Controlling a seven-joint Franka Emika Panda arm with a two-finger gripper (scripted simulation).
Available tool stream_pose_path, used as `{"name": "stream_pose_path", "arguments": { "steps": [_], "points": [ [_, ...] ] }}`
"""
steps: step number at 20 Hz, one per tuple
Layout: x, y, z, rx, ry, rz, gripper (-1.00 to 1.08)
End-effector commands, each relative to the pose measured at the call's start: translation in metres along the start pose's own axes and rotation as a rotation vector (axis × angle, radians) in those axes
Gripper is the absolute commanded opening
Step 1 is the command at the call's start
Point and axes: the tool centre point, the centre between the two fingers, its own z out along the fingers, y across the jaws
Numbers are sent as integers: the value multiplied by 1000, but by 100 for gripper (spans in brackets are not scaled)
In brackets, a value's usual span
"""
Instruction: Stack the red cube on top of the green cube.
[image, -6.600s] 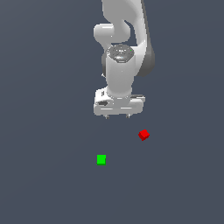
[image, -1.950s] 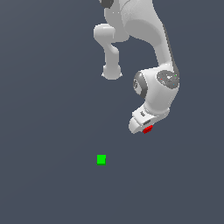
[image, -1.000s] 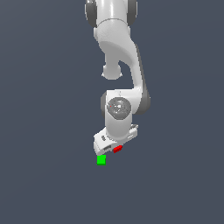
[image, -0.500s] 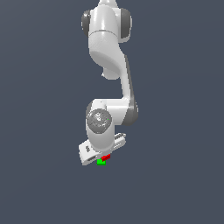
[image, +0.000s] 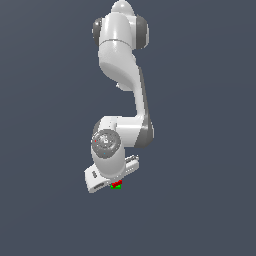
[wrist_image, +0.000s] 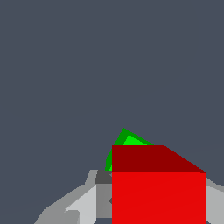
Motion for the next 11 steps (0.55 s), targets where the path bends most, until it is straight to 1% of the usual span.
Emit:
{"name": "stream_pose_path", "arguments": {
  "steps": [1,2,11],
  "points": [
    [1,1,0,0,1,-1,-100],
    [1,1,0,0,1,-1,100],
    [1,1,0,0,1,-1,100]
  ]
}}
